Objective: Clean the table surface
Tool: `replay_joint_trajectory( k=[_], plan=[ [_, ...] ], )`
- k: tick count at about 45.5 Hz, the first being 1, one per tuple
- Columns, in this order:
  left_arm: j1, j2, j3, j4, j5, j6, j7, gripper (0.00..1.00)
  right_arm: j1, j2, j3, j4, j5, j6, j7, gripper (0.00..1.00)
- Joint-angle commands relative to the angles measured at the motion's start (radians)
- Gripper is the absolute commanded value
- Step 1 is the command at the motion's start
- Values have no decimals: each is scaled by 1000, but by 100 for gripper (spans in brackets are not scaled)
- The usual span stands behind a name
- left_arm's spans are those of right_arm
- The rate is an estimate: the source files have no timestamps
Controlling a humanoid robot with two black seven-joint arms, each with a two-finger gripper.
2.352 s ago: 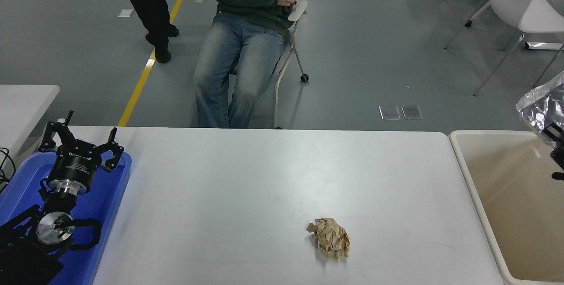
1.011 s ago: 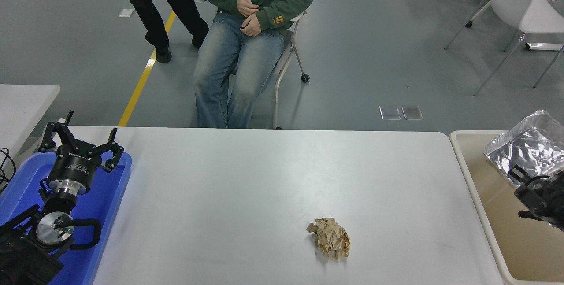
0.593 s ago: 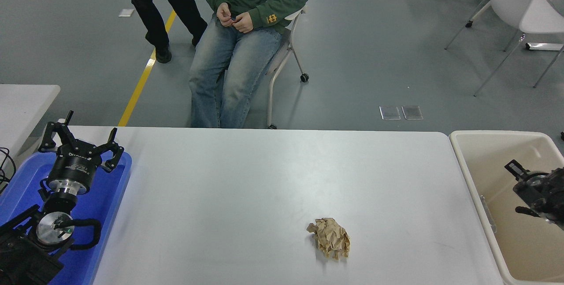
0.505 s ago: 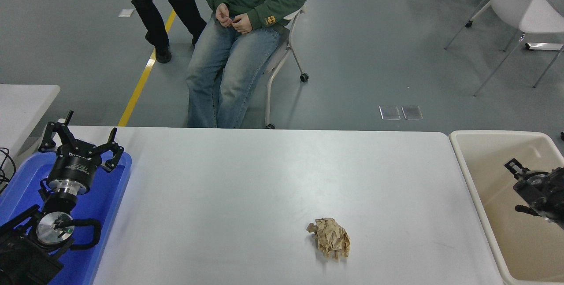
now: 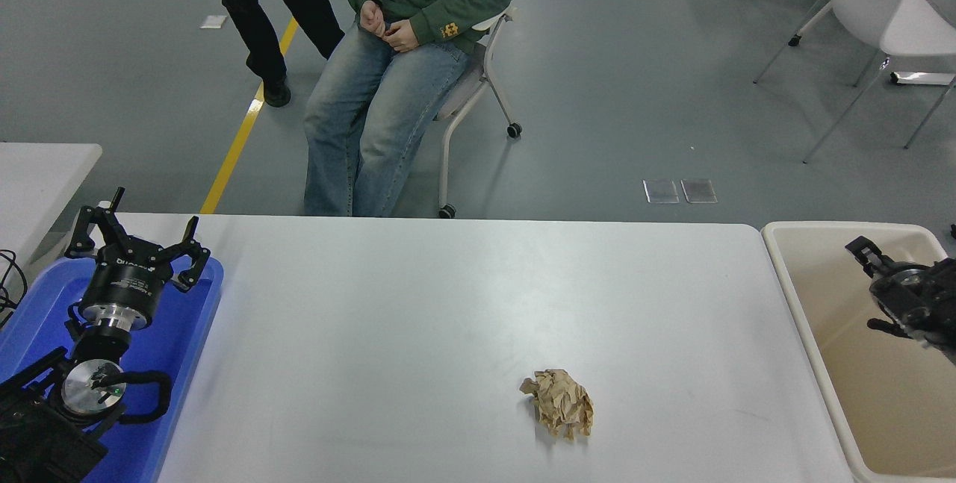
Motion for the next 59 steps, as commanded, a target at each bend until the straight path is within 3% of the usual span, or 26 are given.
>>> replay_joint_trajectory(
  k=[1,12,20,38,48,59],
  plan=[
    [0,0,0,0,0,0,0,100,44,-48,57,75,10,2,0,100],
    [0,0,0,0,0,0,0,100,97,-98,73,138,11,-1,2,100],
    [0,0,0,0,0,0,0,100,112,-172,219,314,11,-1,2,100],
    [0,0,0,0,0,0,0,100,107,-186,451,546,17,1,2,100],
    [0,0,0,0,0,0,0,100,83,-177,541,609,183,1,8,100],
    [1,0,0,0,0,-2,0,100,43,-148,548,664,376,1,94,100]
  ],
)
